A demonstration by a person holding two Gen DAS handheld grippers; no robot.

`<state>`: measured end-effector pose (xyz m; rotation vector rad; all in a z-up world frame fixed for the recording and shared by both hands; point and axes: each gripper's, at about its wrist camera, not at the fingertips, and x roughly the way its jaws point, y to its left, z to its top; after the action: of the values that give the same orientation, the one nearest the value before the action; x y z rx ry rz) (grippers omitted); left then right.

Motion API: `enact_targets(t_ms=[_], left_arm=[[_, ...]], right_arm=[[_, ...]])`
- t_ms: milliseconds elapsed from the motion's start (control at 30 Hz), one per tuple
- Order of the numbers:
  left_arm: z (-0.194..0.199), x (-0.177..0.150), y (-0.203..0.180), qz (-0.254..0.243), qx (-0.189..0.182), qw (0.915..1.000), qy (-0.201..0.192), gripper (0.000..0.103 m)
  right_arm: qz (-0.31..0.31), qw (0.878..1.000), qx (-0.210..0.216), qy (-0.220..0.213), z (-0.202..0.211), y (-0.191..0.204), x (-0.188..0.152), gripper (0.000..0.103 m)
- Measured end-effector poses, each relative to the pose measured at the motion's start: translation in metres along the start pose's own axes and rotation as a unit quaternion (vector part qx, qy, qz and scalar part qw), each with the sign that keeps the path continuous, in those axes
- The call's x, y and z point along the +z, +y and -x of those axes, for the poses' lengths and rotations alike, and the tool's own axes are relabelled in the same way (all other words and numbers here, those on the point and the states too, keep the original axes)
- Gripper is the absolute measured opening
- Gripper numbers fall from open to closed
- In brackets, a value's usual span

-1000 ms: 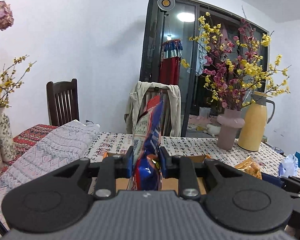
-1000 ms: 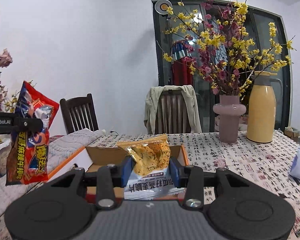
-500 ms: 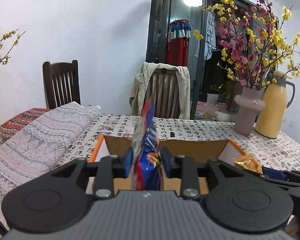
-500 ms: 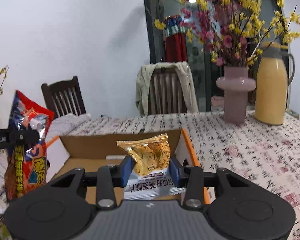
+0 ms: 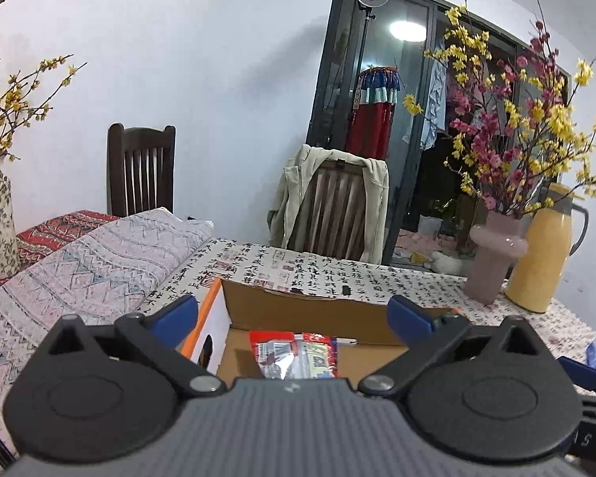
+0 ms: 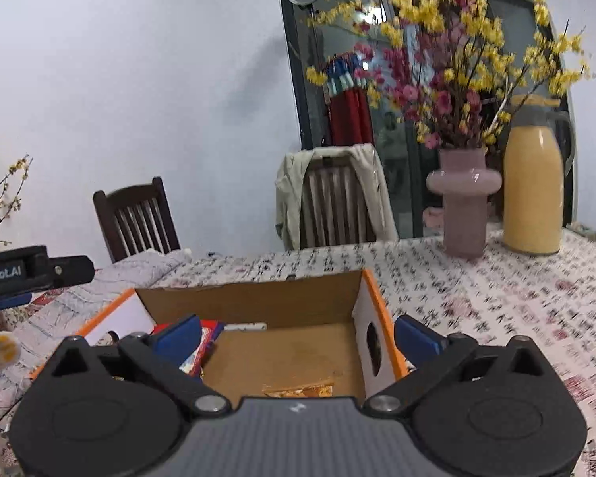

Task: Organize snacks
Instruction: 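Move both open tools back from the box to the snack pile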

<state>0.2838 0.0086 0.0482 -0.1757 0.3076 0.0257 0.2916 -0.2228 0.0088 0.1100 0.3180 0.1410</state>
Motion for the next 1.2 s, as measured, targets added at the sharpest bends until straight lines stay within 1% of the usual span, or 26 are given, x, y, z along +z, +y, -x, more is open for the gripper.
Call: enact_targets(t_ms=[133,200,267,533,733,900,1033,1200], left_arm=[[0.021,0.003,-0.004,-0.014,0.015,0.9998,-0.005,0.103],[0.035,0.001,-0.003,-0.013,0.013,0.9998,-0.006,0.103],[0.05,-0.001,0.001,-0.009,0.003,0.9999,-0.011,0.103],[0.109,-0.02,0.01,-0.018,0.006,0.9997,-0.012,0.103],[0.149,-0.042,0.028,-0.019,0.014,0.9997,-0.008,0.103],[0.171,-0.061,0.044,-0.027,0.017,0.9995,0.003,0.103],[0.182,-0.078,0.058,-0.033,0.021,0.9991,0.018,0.103],[0.199,-0.099,0.076,-0.028,0.022,0.9991,0.024,0.103]], right_arm=[[0.007,1.0,-0.003,-0.013,0.024,0.005,0.005,0.103],[0.009,1.0,-0.006,-0.016,0.038,0.006,0.005,0.103],[0.011,1.0,-0.009,-0.019,0.053,0.008,0.003,0.103],[0.015,1.0,-0.006,-0.009,0.112,0.012,-0.02,0.103],[0.01,1.0,-0.004,0.015,0.142,0.012,-0.044,0.103],[0.007,0.999,-0.001,0.039,0.161,0.014,-0.066,0.103],[0.007,0.998,0.001,0.064,0.169,0.017,-0.082,0.103],[0.006,0.996,0.004,0.093,0.176,0.023,-0.101,0.103]])
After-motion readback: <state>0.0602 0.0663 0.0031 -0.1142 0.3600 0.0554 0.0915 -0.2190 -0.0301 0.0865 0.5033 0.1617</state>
